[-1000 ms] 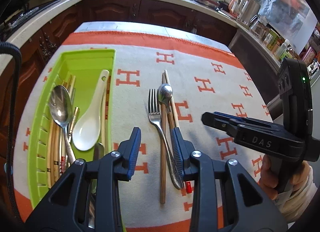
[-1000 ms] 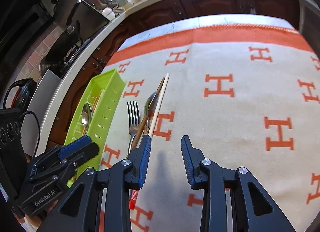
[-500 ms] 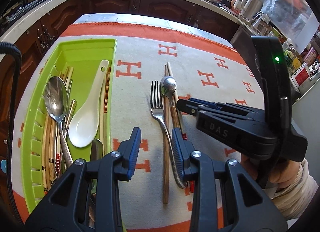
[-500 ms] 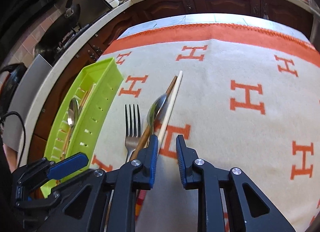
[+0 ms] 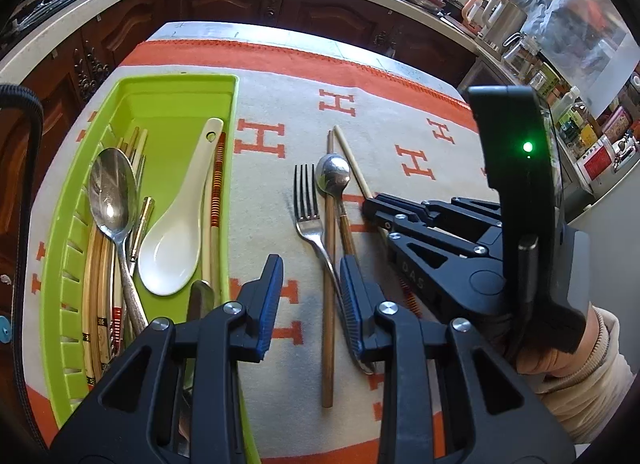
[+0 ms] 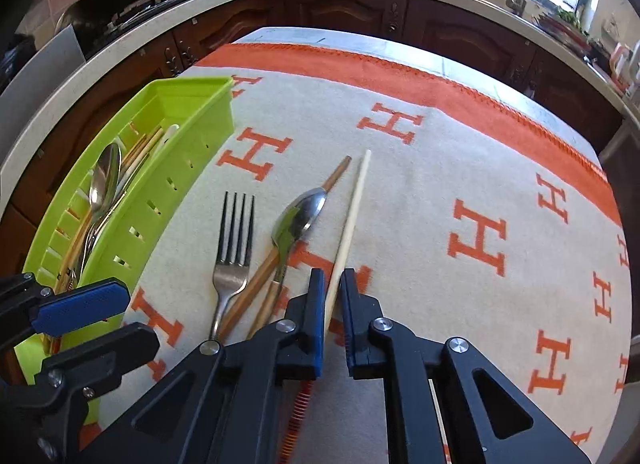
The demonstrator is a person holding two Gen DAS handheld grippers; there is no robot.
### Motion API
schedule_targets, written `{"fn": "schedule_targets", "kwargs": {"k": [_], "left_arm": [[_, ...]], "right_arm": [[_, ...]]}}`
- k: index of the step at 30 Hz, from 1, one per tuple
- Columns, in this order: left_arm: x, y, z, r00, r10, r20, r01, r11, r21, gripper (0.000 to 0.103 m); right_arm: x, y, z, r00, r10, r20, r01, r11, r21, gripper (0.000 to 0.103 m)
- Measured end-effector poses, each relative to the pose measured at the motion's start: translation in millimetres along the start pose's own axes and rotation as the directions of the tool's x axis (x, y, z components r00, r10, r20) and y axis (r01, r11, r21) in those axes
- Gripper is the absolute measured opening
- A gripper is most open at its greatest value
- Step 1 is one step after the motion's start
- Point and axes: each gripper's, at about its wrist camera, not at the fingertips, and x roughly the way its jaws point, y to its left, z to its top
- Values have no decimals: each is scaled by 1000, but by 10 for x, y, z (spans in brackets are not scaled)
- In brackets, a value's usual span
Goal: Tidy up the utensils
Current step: 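Grasp a plain wooden chopstick with right gripper and lift it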
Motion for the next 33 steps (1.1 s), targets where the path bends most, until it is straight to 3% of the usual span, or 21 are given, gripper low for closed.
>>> {"fn": "schedule_targets", "kwargs": {"k": [6, 10, 18, 23, 33], "left_arm": [[118, -75, 51, 999, -13, -32, 13, 1000, -7, 25], [298, -83, 173, 998, 42, -36, -43, 999, -21, 25], [533, -137, 418, 990, 143, -7, -143, 990, 6, 25], [678, -246, 491, 975, 224, -12, -223, 973, 51, 25], [838, -349, 539, 950, 309, -41, -301, 944, 139, 26]], "right_arm": [[-111, -509, -228, 994, 106, 2, -105, 976, 189, 5], [-201, -741, -436, 987, 158, 19, -157, 952, 263, 5], [-331, -1011, -732, 973, 224, 53, -230, 924, 304, 5], [-348, -1162, -800, 962, 262, 72, -271, 909, 317, 5], [-337, -1343, -863, 939, 328, 102, -343, 885, 316, 5]]}}
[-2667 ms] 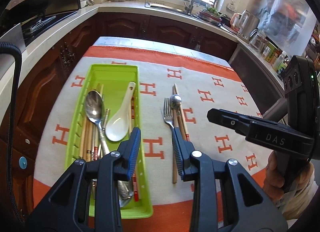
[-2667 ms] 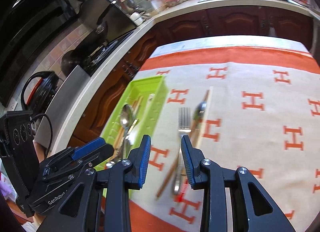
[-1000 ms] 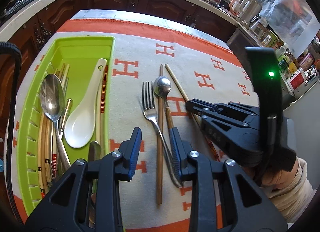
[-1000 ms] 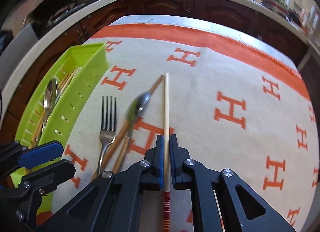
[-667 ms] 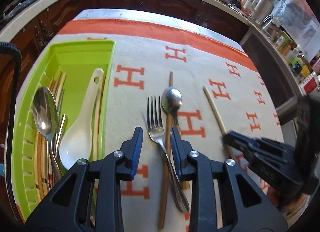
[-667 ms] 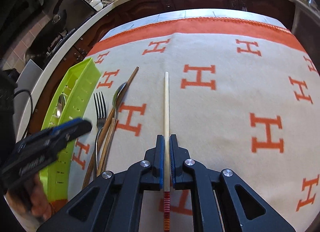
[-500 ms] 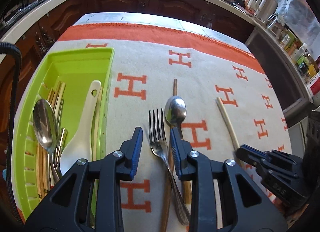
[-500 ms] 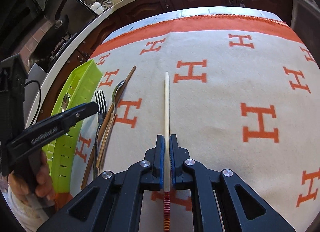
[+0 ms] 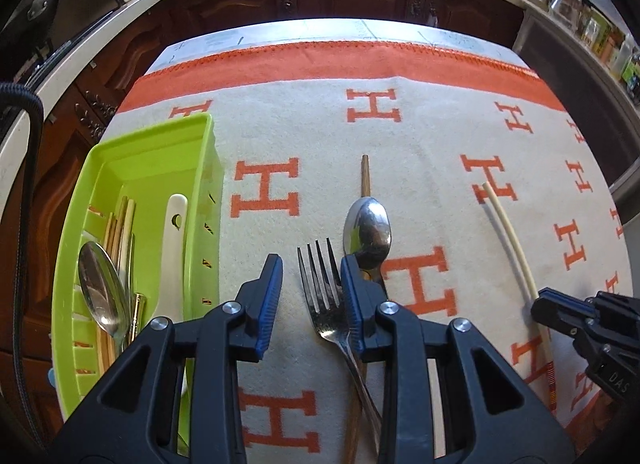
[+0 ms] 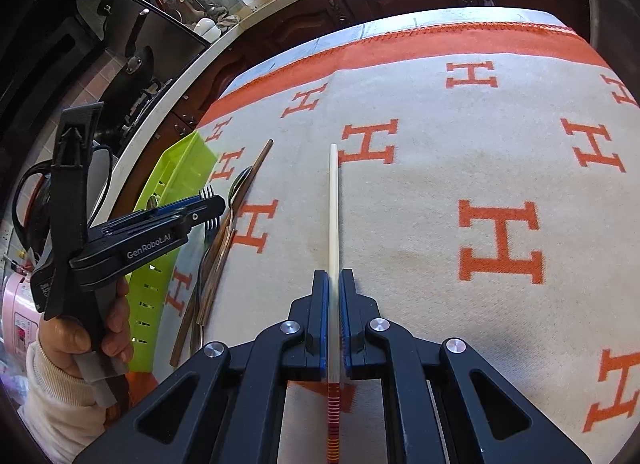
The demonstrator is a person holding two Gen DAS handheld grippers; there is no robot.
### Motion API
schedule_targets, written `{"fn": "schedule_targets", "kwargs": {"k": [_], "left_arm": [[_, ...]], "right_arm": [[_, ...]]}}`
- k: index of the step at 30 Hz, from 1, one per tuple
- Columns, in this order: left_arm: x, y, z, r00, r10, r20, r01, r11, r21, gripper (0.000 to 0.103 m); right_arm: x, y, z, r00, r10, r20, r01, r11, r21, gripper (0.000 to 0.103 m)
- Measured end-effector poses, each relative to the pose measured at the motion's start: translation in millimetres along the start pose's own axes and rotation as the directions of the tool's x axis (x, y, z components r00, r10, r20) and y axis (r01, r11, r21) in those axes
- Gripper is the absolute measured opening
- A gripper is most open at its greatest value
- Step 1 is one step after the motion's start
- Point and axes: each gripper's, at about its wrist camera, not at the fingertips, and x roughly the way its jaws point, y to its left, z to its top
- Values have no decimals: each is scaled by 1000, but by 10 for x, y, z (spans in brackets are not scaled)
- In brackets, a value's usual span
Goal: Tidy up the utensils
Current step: 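Grasp a plain wooden chopstick with right gripper and lift it, then close left gripper on the metal fork while right gripper holds the chopstick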
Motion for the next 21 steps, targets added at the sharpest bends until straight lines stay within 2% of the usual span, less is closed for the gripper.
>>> {"fn": "schedule_targets", "kwargs": {"k": [6, 10, 19, 20, 21], "left_arm": [[-12, -78, 2, 1000, -21, -22, 22, 999, 30, 26], [38, -90, -9, 996, -63, -63, 65, 998, 17, 26], [50, -94, -25, 997, -77, -17, 77, 997, 18, 26], [49, -94, -32, 997, -79, -6, 79, 997, 18, 25], [41, -86, -34, 996, -85, -3, 85, 996, 17, 16]], "right_arm": [[18, -100, 15, 999, 34, 5, -34, 999, 11, 5], [30, -138, 25, 998, 61, 11, -61, 998, 18, 5], [27, -211, 3, 995, 98, 15, -99, 995, 30, 5], [20, -224, -2, 995, 101, 15, -101, 994, 30, 5], [20, -230, -4, 994, 104, 16, -104, 994, 31, 5]]}}
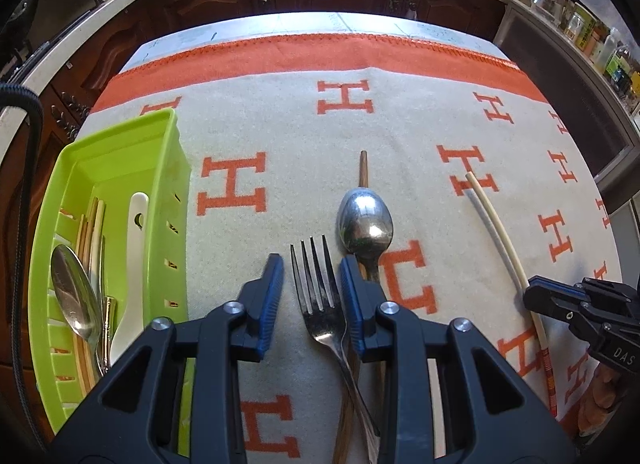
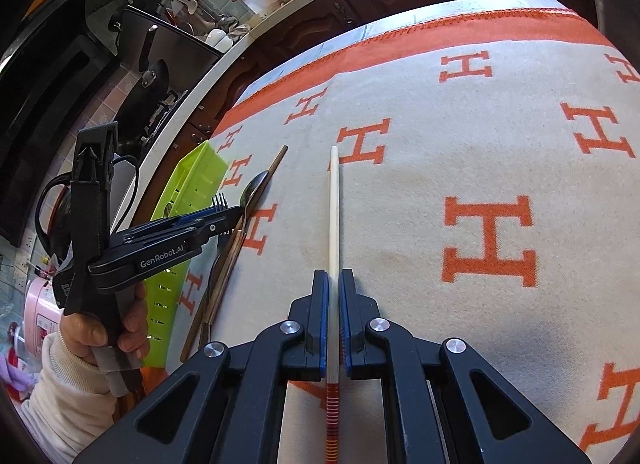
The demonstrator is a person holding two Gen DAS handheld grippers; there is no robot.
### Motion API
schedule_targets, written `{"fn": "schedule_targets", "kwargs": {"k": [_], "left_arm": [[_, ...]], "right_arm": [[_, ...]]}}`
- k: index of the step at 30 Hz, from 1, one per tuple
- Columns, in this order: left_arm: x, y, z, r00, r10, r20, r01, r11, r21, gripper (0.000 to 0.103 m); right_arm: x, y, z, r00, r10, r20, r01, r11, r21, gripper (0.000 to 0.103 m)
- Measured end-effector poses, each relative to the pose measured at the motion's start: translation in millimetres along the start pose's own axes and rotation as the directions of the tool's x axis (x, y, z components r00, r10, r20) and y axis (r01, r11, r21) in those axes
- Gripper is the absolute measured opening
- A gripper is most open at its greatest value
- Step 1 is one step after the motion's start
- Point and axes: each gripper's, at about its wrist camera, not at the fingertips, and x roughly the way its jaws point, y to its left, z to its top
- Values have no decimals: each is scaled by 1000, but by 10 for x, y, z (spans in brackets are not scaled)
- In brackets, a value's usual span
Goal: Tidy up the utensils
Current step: 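Close left gripper on the metal fork while right gripper holds the chopstick, then lower the fork and chopstick into the green tray and open both grippers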
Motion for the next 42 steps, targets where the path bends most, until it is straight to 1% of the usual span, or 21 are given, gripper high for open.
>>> {"fn": "schedule_targets", "kwargs": {"k": [2, 5, 12, 16, 19, 21, 25, 26, 27, 29, 30, 33, 36, 39, 42], "left_arm": [[-20, 12, -3, 1000, -26, 0, 26, 1000, -17, 14], [-75, -3, -60, 1000, -18, 17, 19, 999, -30, 14], [-264, 4, -243, 996, -68, 64, 73, 995, -75, 13], [-516, 51, -335, 985, -127, 114, 138, 986, -94, 13], [-749, 83, -423, 976, -157, 151, 173, 980, -97, 12], [-877, 123, -485, 971, -169, 171, 189, 977, -103, 11], [-1091, 231, -641, 960, -187, 209, 214, 970, -118, 9], [-1125, 257, -682, 958, -192, 215, 222, 967, -124, 2], [-1145, 279, -715, 957, -194, 216, 225, 966, -128, 0], [-1190, 328, -782, 951, -215, 224, 250, 957, -145, 0], [-1219, 344, -815, 951, -210, 227, 245, 959, -142, 0], [-1325, 375, -892, 945, -226, 237, 260, 957, -125, 0], [-1512, 450, -943, 936, -236, 261, 273, 955, -115, 0], [-1776, 600, -960, 935, -229, 270, 268, 956, -118, 0], [-2110, 815, -941, 941, -186, 282, 225, 968, -111, 0]], "right_arm": [[-2, -7, -11, 1000, 4, 0, -4, 1000, 5, 5], [1, -4, -13, 1000, 3, 2, -3, 1000, 3, 5], [14, 35, -20, 1000, -10, 8, 10, 1000, -5, 5], [8, 88, -34, 1000, -13, 3, 13, 1000, -6, 5], [-69, 191, -57, 1000, -5, 19, 5, 1000, -20, 5], [-138, 318, -79, 999, 6, 36, -4, 999, -41, 5], [-193, 560, -140, 999, 11, 43, -8, 997, -78, 5], [-188, 645, -164, 999, 8, 40, -5, 996, -90, 5], [-184, 695, -184, 999, 6, 37, -3, 995, -96, 5], [-182, 811, -225, 999, 5, 32, -1, 994, -106, 5], [-183, 875, -248, 1000, 4, 30, 0, 994, -111, 5], [-229, 1047, -298, 999, 1, 36, 4, 991, -132, 5], [-325, 1264, -325, 999, 9, 47, -1, 988, -158, 5], [-406, 1468, -295, 998, 32, 49, -24, 986, -166, 5], [-430, 1696, -244, 997, 66, 43, -59, 986, -158, 5]]}}
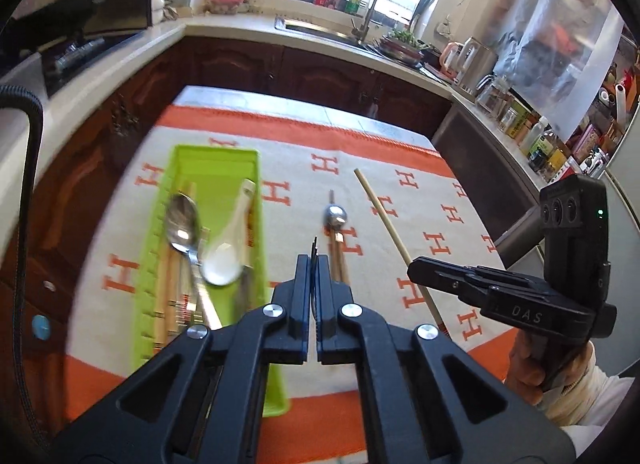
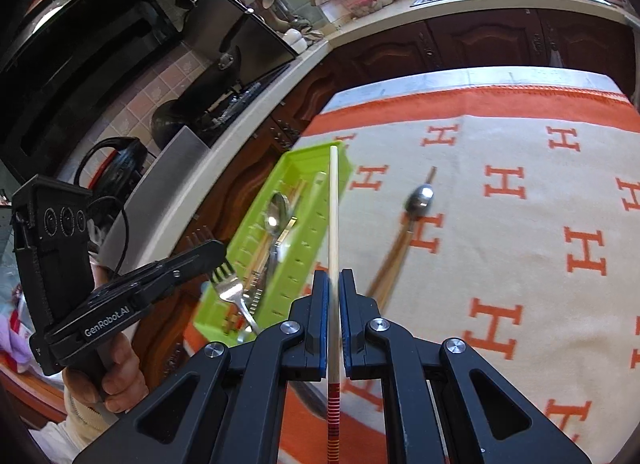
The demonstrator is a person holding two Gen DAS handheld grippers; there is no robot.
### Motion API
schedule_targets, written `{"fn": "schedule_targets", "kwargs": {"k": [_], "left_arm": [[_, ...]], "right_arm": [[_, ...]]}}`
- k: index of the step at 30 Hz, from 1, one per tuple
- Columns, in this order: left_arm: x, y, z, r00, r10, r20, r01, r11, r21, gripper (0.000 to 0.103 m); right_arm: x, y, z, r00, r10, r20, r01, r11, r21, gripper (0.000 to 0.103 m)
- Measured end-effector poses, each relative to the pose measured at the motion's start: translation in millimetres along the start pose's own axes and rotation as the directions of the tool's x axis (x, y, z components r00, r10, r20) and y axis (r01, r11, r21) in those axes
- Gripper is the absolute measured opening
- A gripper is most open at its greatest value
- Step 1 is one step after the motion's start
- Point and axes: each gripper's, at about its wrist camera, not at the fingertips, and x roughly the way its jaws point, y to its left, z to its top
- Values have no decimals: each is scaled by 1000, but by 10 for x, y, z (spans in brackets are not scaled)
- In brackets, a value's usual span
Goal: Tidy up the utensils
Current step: 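Lower the fork and chopstick into the green tray and open both grippers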
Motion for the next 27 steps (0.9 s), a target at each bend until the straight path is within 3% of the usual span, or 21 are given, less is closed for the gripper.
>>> {"fn": "schedule_targets", "kwargs": {"k": [5, 10, 16, 21, 27], "left_arm": [[-520, 246, 312, 994, 103, 35, -106, 992, 69, 0], [-619, 457, 589, 982, 190, 12, -190, 973, 127, 0], [-168, 654, 721, 969, 237, -73, -219, 957, 190, 0], [346, 812, 698, 961, 241, -134, -214, 959, 185, 0], [668, 858, 578, 961, 222, -166, -195, 967, 163, 0]], "right_arm": [[162, 416, 195, 998, 65, -22, -65, 997, 33, 5], [510, 897, 432, 991, 124, -45, -121, 990, 79, 5], [981, 1157, 620, 993, 111, -41, -106, 988, 111, 5], [1454, 1023, 651, 996, 41, -80, -29, 989, 146, 5], [1705, 797, 609, 991, 7, -133, 12, 990, 140, 8]]}}
